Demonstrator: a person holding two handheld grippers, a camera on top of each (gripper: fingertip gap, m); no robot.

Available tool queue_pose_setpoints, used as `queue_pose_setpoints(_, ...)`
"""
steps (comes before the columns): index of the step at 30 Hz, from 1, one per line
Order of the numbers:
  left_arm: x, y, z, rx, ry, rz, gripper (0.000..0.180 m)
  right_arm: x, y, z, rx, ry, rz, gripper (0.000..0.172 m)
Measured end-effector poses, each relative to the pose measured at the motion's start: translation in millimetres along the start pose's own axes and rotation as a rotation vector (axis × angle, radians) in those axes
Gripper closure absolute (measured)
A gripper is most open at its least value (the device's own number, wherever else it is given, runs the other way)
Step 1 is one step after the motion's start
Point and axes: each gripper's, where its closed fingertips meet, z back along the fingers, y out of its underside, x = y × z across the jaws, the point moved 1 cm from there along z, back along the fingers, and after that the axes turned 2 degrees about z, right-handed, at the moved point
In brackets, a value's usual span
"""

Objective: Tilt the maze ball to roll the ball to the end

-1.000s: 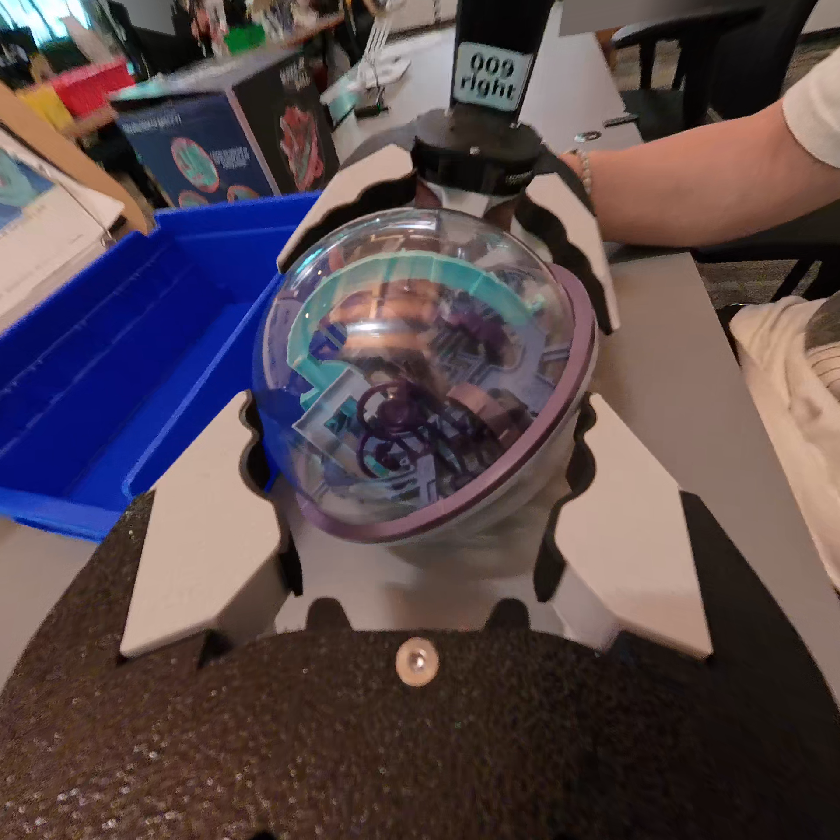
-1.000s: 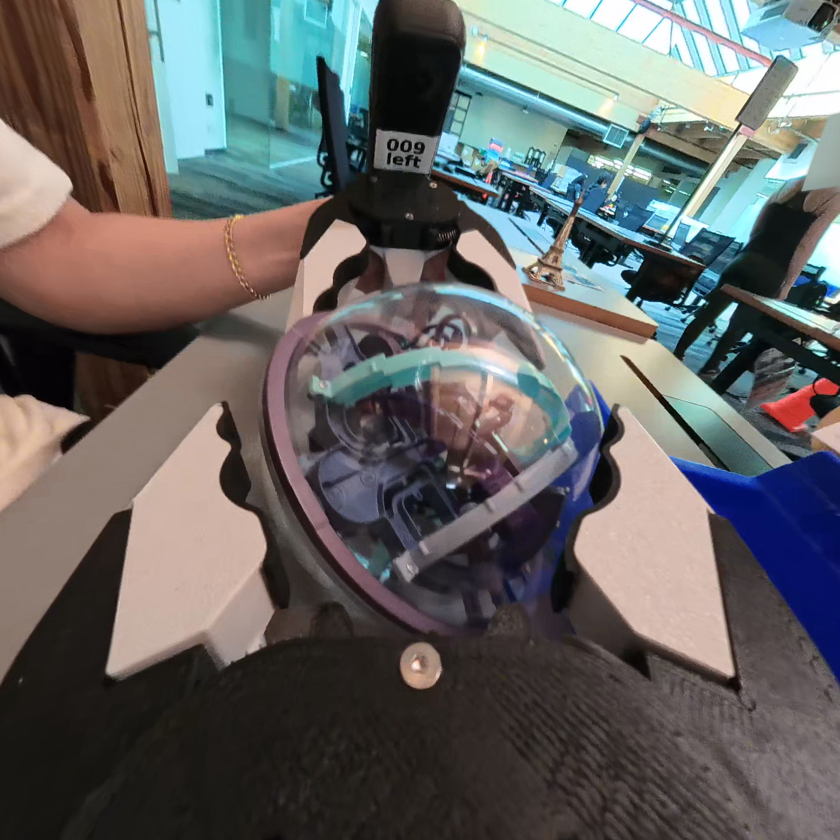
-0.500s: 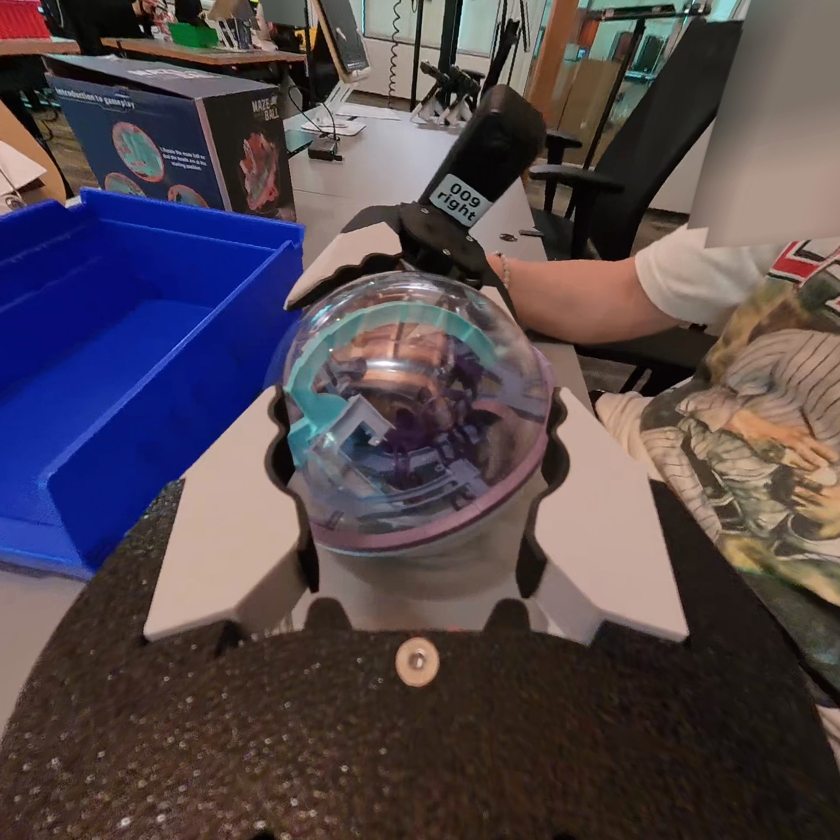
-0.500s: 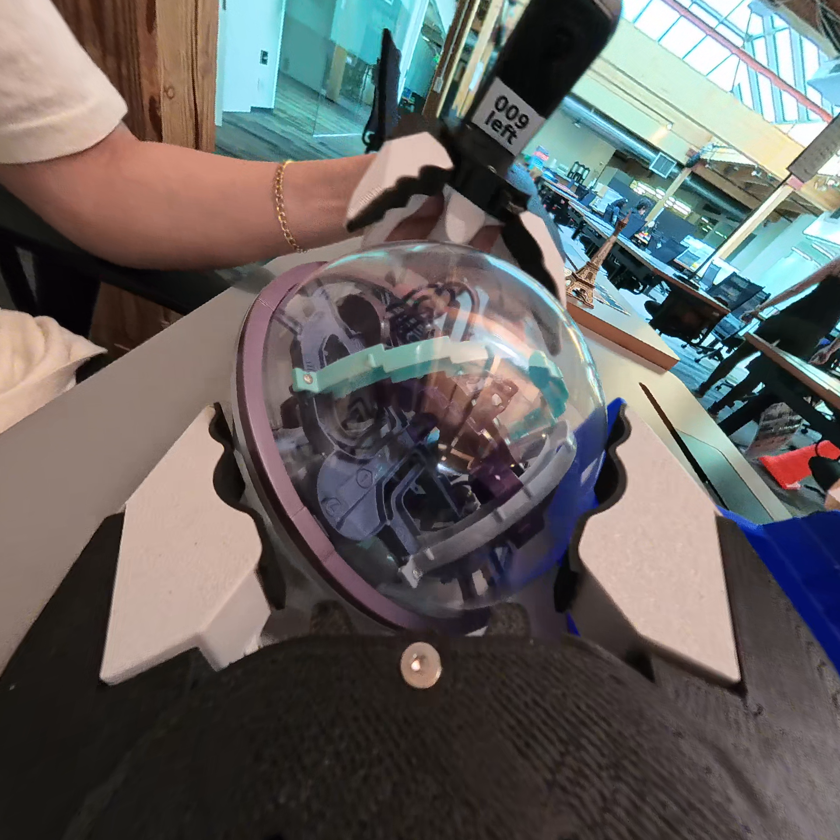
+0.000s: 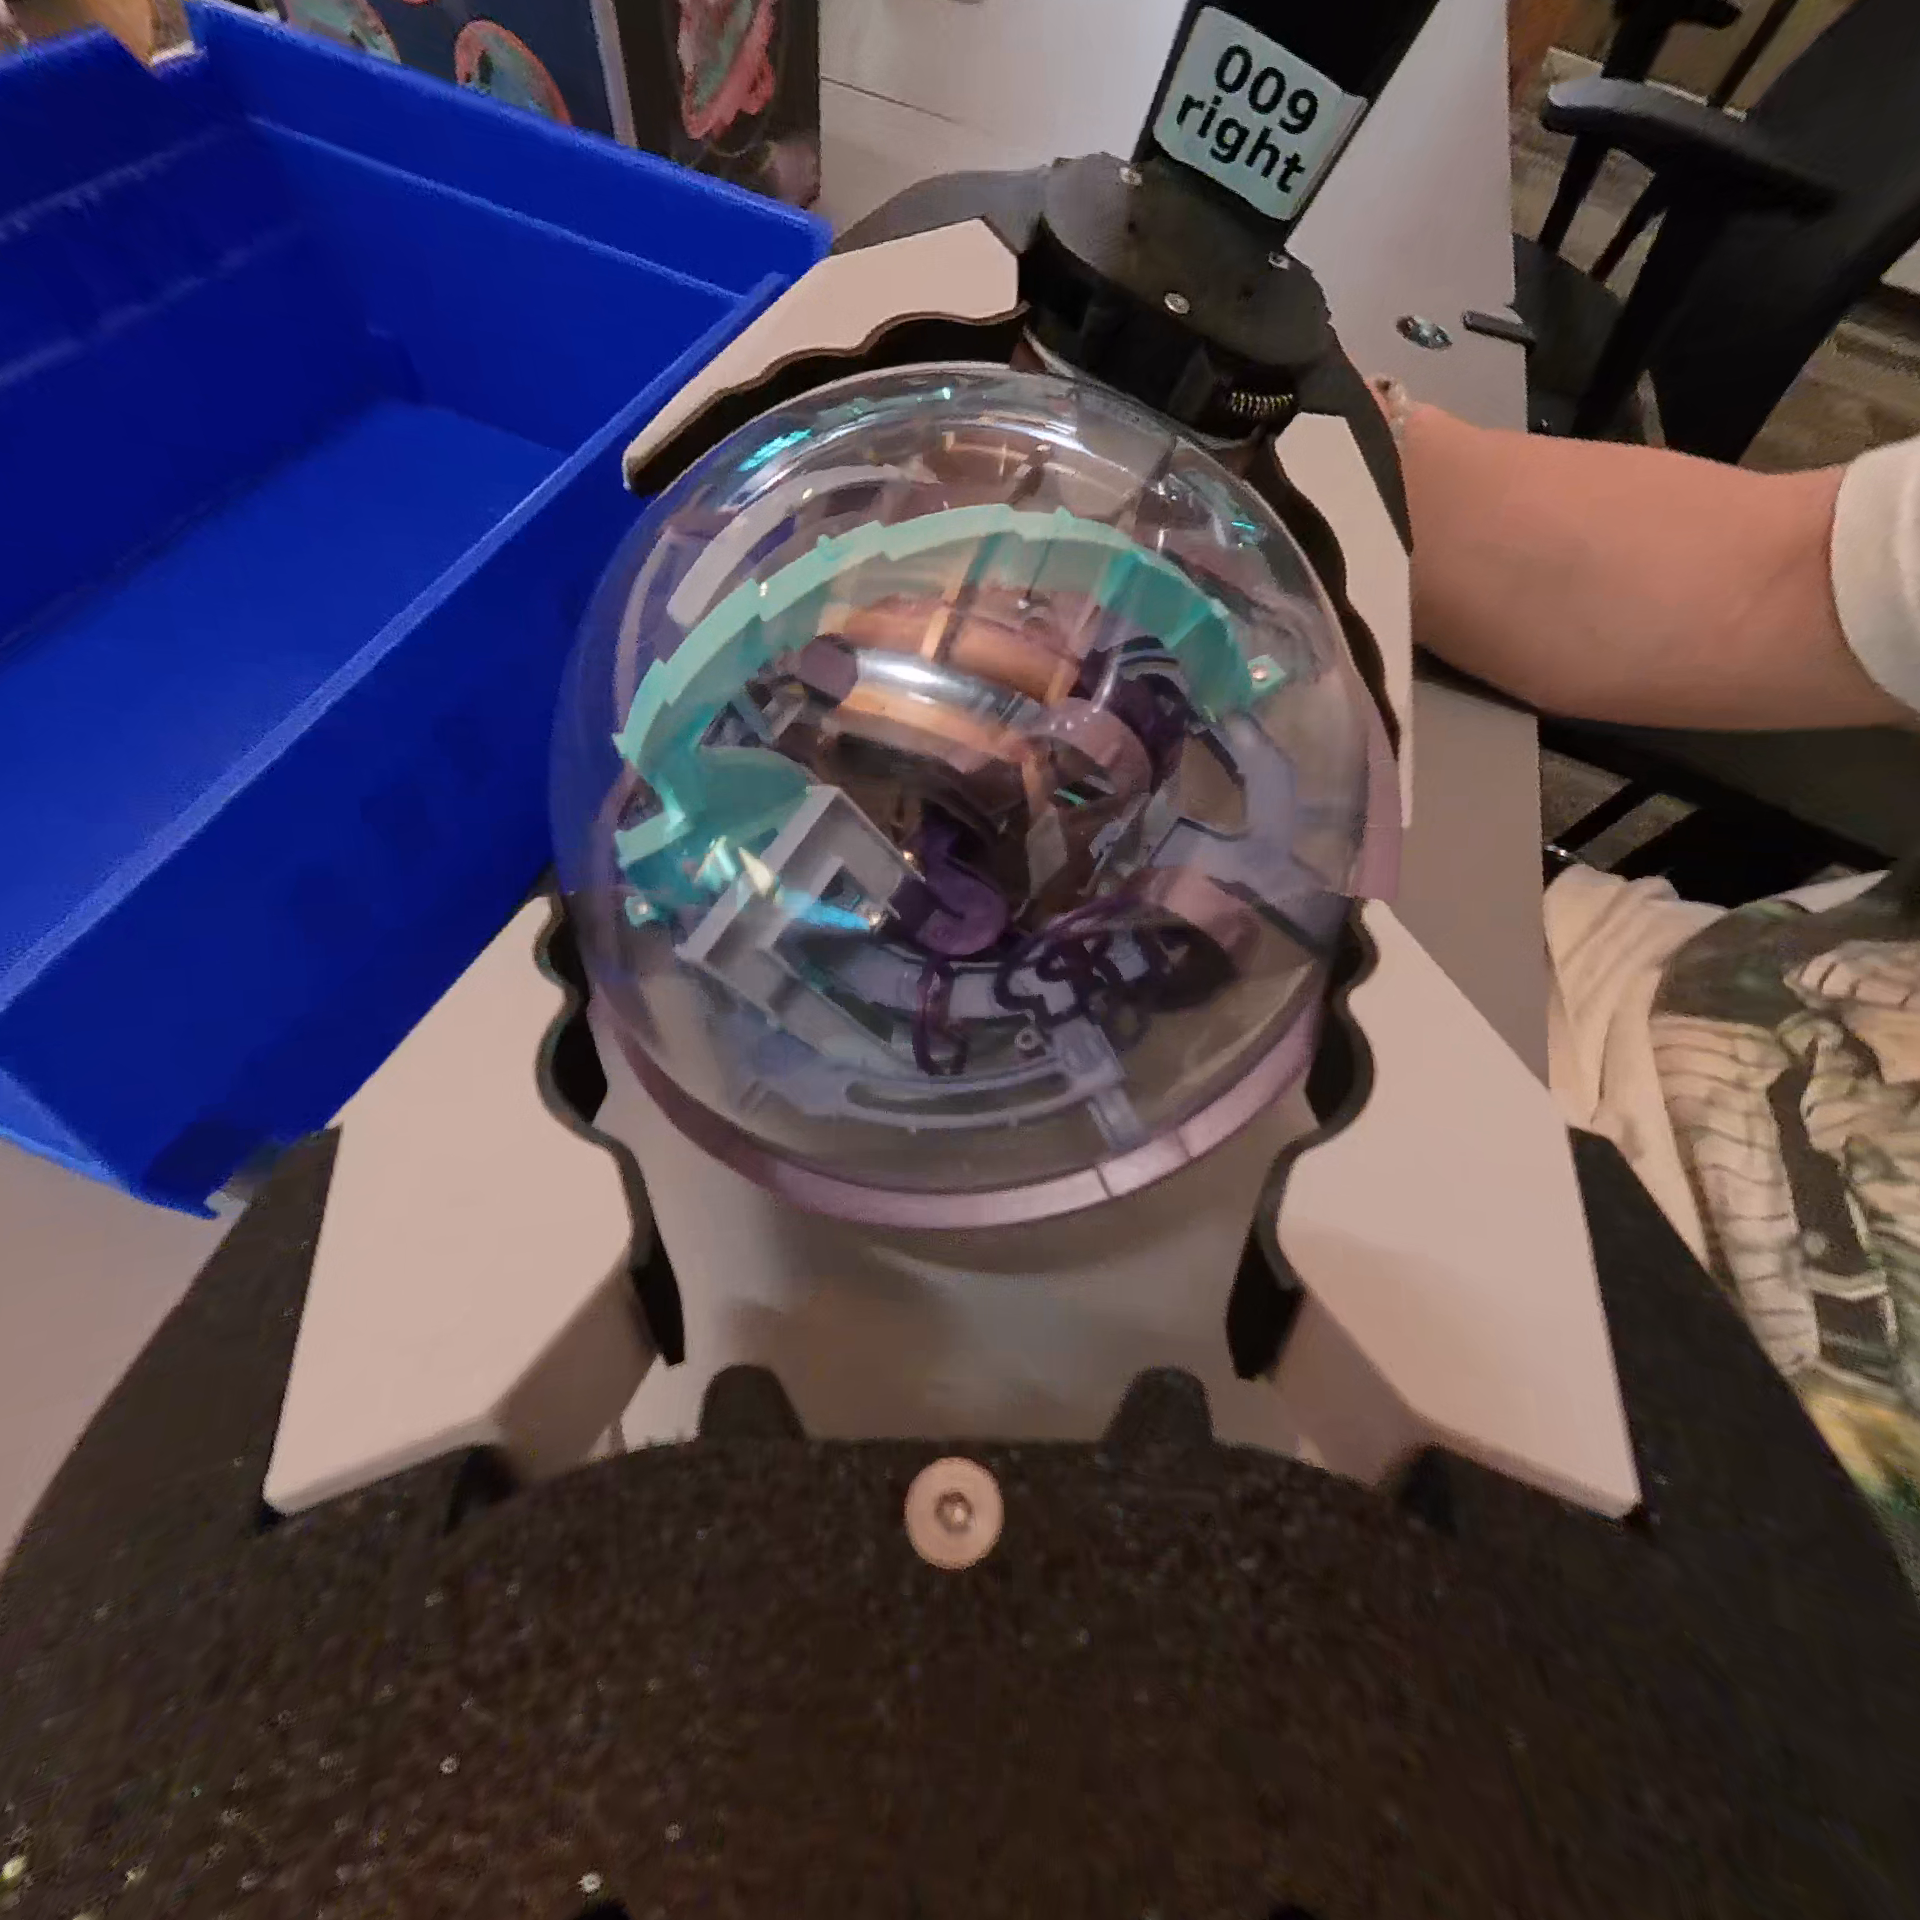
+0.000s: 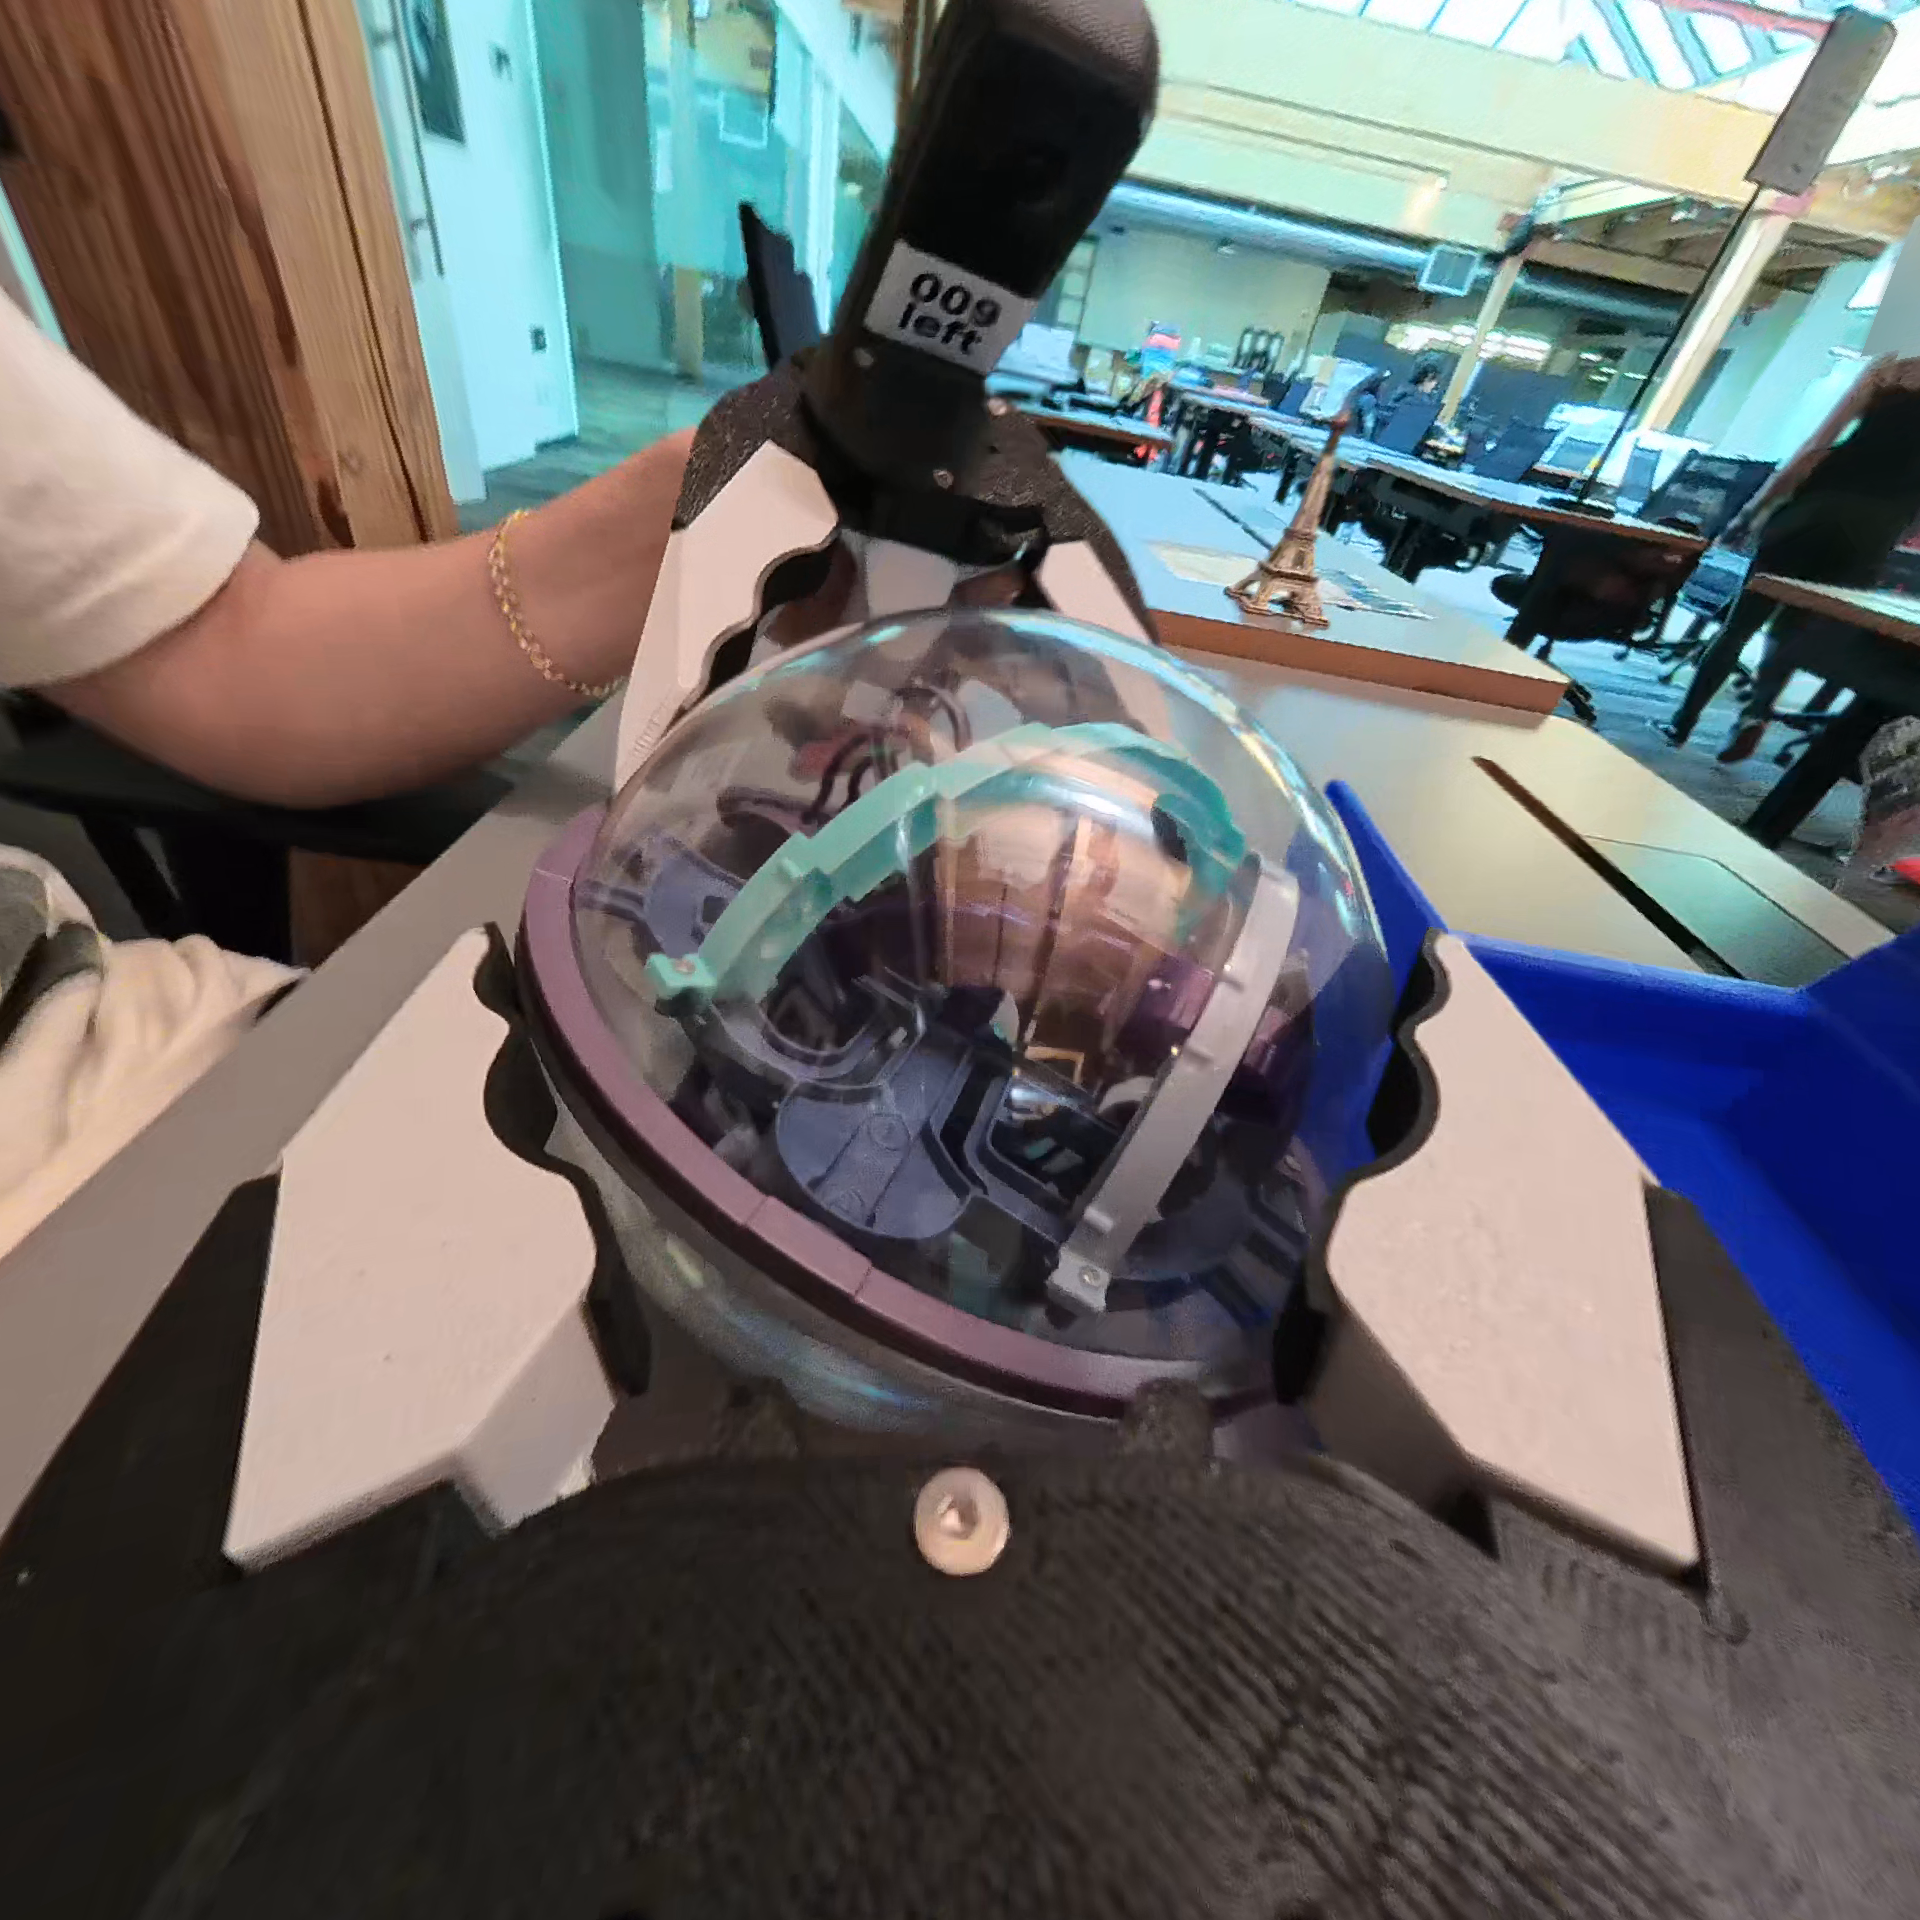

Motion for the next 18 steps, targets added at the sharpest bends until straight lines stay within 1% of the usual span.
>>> queue_pose_setpoints(3,2,-3,-2,0.003,-0.011,0.068,0.050,-7,-7,7,-0.079,0.013,-0.078,0.015)
queue_pose_setpoints(5,0,-8,-6,-0.023,-0.019,0.062,0.050,-8,-13,11,-0.128,-0.001,-0.119,0.017)
queue_pose_setpoints(9,-8,-10,-19,-0.023,-0.028,-0.044,0.037,1,-10,11,-0.138,-0.047,-0.041,0.018)
queue_pose_setpoints(14,-16,-8,-23,-0.029,-0.012,-0.218,0.031,15,-14,18,-0.135,-0.114,0.094,0.029)
queue_pose_setpoints(16,-14,-9,-25,-0.053,-0.051,-0.290,0.030,13,-15,20,-0.129,-0.098,0.114,0.031)
queue_pose_setpoints(18,-8,-14,-30,-0.071,-0.108,-0.298,0.030,4,-14,19,-0.109,-0.046,0.091,0.027)
